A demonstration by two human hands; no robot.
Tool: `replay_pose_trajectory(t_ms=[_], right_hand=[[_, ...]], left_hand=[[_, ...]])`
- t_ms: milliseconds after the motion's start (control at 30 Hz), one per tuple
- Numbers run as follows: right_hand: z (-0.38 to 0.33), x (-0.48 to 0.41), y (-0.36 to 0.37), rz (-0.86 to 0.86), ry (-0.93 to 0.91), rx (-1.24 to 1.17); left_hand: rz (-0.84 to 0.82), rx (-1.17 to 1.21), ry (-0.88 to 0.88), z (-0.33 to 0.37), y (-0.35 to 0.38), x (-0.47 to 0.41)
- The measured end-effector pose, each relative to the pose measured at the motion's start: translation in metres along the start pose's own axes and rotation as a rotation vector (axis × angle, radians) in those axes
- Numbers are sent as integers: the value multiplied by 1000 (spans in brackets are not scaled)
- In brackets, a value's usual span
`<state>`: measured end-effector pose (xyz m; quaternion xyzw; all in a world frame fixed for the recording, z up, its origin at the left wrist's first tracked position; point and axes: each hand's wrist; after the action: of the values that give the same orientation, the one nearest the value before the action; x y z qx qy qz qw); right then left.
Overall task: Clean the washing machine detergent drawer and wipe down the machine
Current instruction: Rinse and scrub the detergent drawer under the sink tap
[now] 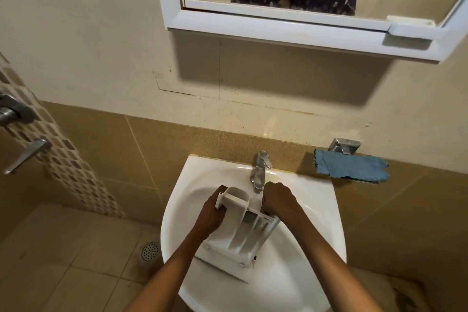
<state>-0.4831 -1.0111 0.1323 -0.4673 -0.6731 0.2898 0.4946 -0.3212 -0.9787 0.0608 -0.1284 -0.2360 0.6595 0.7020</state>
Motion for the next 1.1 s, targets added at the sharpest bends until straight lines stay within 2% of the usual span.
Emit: replay_pose_trajectory(t_ms=[200,400,567,667,767,867,933,1000,1100], right_hand=[[5,-3,12,11,-36,40],[4,-7,-4,-188,-55,99],[11,-4,2,-79,-96,48],[9,1,-10,-203,-102,45],[8,16,-28,-253,-117,-65],[11,40,-40,-298,-148,-326],[10,56,-43,-336,-227,-352],[12,64,-35,-230,-293,-290],[21,63,-15,103,-307,-440]], left_hand=[[-2,-5,24,2,-1,0],[-9,-15,6,5,-4,2],[-24,-31,7,7,-3,2],[-22,-34,29,7,-5,1],[-6,-61,65,12,-7,1],[-4,-132,190,31,-5,-1],[-35,-197,280,47,-2,-3],[-26,-293,386,63,0,-3],[15,-425,521,88,0,1]])
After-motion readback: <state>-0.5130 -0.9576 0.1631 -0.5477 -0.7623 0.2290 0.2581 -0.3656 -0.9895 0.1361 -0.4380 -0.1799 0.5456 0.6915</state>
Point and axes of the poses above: each hand's wrist, its own x-axis away from the middle knuckle, its own y-axis out of the palm, z = x × y, and after that the axes turned 7 degrees about -x, right-handed
